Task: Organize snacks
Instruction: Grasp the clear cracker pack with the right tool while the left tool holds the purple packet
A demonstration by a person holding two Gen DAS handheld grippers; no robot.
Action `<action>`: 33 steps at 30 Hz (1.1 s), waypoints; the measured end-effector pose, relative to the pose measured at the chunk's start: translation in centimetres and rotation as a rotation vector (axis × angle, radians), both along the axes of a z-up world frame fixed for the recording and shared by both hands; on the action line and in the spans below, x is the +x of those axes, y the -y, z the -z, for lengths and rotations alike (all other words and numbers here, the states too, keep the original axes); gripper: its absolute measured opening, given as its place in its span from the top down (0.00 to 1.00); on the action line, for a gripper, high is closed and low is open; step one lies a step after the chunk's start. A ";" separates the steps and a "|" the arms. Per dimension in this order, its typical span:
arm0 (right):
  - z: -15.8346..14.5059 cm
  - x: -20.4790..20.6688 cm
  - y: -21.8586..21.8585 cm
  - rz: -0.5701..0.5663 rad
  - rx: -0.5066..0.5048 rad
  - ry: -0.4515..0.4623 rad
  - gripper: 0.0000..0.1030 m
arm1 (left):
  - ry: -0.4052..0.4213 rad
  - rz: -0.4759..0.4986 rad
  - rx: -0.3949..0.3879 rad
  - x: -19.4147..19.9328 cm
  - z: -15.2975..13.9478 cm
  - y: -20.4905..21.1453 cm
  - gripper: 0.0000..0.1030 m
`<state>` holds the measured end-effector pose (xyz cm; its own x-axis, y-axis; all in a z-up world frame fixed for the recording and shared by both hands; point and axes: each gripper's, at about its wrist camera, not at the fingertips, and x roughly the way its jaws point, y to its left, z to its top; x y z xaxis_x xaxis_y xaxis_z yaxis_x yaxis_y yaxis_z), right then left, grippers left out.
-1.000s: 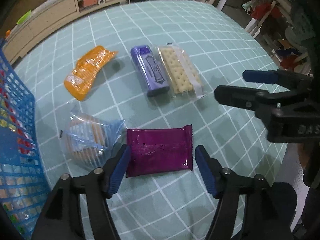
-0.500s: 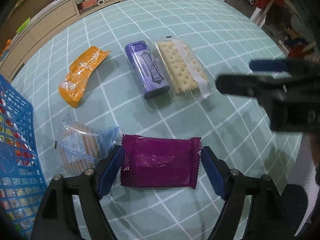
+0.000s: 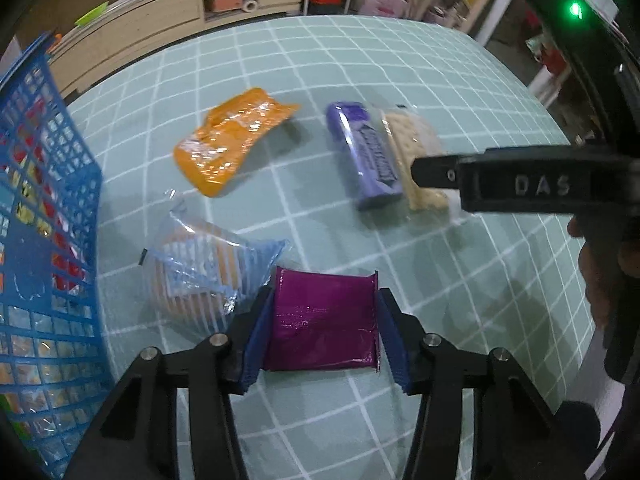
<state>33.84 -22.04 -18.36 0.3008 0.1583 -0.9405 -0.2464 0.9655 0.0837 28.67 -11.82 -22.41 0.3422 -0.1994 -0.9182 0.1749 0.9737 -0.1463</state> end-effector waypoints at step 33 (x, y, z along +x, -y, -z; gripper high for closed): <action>0.3 -3.9 -1.4 -0.074 0.045 0.015 0.50 | -0.001 0.180 0.034 0.0 0.3 -0.1 0.18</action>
